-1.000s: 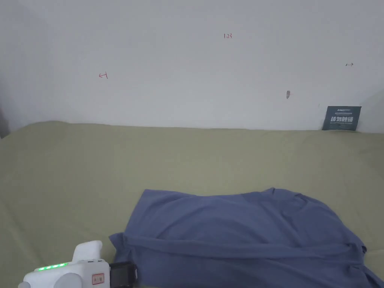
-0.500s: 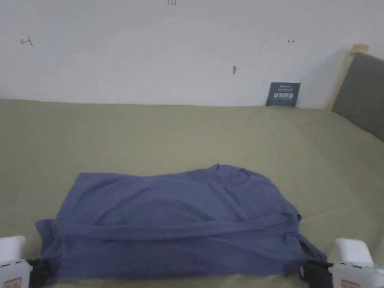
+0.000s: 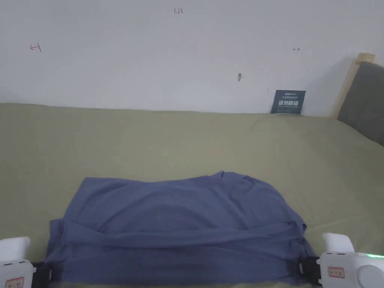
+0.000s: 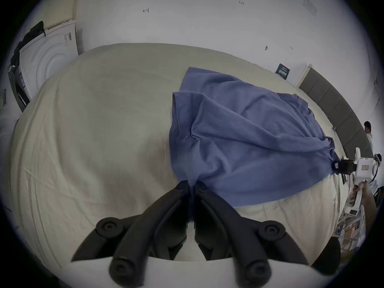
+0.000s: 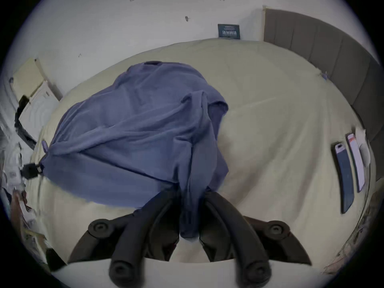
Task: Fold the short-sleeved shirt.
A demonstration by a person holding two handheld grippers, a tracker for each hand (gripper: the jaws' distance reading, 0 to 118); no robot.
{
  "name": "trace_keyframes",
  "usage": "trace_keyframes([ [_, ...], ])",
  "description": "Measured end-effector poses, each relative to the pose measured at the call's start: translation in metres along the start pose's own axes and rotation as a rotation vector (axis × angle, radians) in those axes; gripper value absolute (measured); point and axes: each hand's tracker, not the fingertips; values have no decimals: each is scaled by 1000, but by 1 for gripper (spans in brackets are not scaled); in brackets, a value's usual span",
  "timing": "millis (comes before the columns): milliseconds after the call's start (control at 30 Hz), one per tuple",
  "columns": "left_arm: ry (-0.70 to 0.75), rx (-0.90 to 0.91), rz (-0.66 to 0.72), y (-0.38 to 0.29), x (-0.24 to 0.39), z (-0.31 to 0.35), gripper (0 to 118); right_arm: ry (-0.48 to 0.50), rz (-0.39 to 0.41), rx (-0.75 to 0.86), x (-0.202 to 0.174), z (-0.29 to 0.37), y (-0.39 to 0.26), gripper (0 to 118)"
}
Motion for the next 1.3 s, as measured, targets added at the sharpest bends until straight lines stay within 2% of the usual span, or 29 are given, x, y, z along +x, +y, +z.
trace_keyframes([
  [33, -4, 4, 0, 0, 0, 3, 6, -2, 24, 14, -3, 3, -1, 15],
  [167, -31, 16, -2, 4, -2, 16, 5, 28, -2, 13, 1, 19, 1, 14],
  [367, -70, 28, 7, 8, -6, 31, 5, 56, 19, 36, 1, 42, 2, 14],
  [700, -102, -9, -20, -27, -9, 56, 5, 65, 14, 0, 16, 71, -23, 14],
  [967, -132, -81, 14, -67, -20, 56, 5, 57, 11, -89, 29, 69, -58, 15],
  [1167, -147, -89, 43, -74, -28, 49, 7, 41, 10, -99, 28, 60, -63, 16],
  [1200, -150, -94, 39, -71, -29, 49, 22, 43, 17, -96, 27, 58, -61, 26],
  [1233, -149, -100, 40, -69, -29, 49, 48, 47, 16, -95, 28, 60, -60, 45],
  [1267, -134, -107, 50, -67, -26, 51, 75, 32, 6, -99, 26, 64, -58, 71],
  [1300, -115, -116, 58, -65, -27, 56, 90, -10, -2, -95, 25, 68, -56, 93],
])
